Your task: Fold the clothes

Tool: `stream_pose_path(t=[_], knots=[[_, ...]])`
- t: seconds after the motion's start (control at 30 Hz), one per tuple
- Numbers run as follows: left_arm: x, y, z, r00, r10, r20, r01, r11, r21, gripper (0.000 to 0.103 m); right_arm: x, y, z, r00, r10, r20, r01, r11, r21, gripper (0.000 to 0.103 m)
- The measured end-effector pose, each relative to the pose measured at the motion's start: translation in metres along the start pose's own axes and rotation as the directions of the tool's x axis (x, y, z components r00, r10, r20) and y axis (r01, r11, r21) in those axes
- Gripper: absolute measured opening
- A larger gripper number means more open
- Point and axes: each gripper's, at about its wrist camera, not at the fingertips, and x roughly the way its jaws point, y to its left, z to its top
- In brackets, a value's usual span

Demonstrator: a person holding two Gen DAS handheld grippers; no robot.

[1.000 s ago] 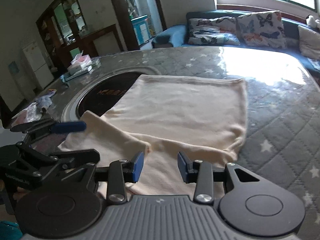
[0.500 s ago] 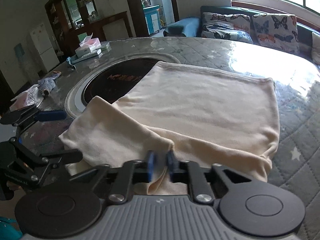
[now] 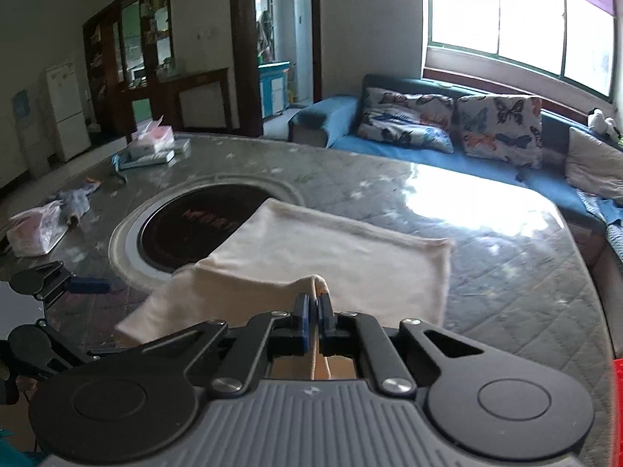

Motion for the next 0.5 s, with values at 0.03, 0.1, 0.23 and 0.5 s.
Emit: stream_pose_path(t=[0.03, 0.1, 0.23, 0.5], knots=[[0.001, 0.0, 0.0, 1.0, 0.012, 0.0, -0.012, 1.0, 0.001, 0.103, -0.003, -0.002, 0.001, 1.0, -0.006, 0.007, 0.006, 1.0, 0.003, 0.004], [0.001, -0.001, 0.0, 0.999, 0.034, 0.001, -0.034, 0.999, 0.005, 0.103, -0.005, -0.006, 0.002, 1.0, -0.013, 0.015, 0.013, 1.0, 0.007, 0.004], [0.0, 0.003, -0.002, 0.998, 0.061, -0.008, -0.061, 0.998, 0.011, 0.103, -0.006, -0.013, 0.0, 1.0, -0.029, 0.005, 0.028, 0.999, 0.024, 0.003], [-0.012, 0.02, 0.004, 1.0, -0.006, -0.018, 0.006, 1.0, -0.015, 0.103, 0.022, -0.031, -0.032, 0.989, -0.05, -0.141, 0.063, 0.994, 0.086, 0.008]])
